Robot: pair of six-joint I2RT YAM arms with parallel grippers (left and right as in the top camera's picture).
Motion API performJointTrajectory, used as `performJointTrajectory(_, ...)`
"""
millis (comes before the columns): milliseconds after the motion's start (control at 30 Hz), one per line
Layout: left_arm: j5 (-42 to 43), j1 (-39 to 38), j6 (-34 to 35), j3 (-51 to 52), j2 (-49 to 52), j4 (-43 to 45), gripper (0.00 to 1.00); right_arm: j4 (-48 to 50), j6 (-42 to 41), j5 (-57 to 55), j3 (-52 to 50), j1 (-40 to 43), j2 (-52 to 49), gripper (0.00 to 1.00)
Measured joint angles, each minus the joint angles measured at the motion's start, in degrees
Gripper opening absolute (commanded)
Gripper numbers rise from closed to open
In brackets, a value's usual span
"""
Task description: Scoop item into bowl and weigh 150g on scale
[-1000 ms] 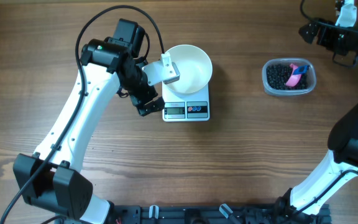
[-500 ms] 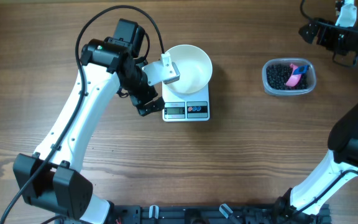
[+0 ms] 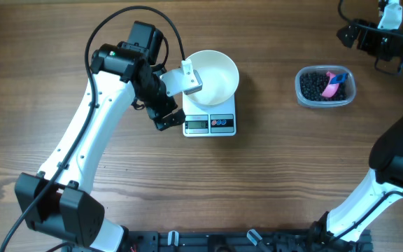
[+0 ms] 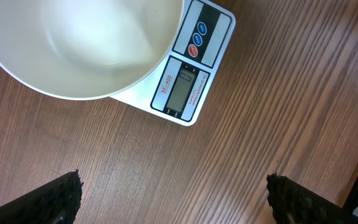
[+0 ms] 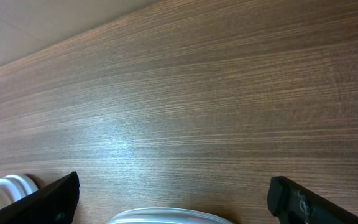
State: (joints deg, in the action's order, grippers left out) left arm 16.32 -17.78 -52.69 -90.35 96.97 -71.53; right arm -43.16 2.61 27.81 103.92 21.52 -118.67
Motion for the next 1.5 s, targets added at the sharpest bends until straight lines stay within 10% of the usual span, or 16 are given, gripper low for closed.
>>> performJointTrajectory(267,0.0,0.0,0.0,0.0,0.0,0.02,1.0,-5.7,-11.72,1.38,0.02,0.13,0.0,1.0)
performJointTrajectory(667,0.0,0.0,0.0,0.0,0.0,0.02,1.0,-15.82,-4.74,3.67,0.35,1.55,11.06,1.0)
performJointTrajectory(800,0.0,0.0,0.0,0.0,0.0,0.02,1.0,-18.34,-3.48,1.88,-0.35,1.51,11.65,0.73)
performJointTrajectory(1500,0.0,0.0,0.0,0.0,0.0,0.02,1.0,-10.78,-17.05,-21.97,-15.93,-8.31,11.65,0.53)
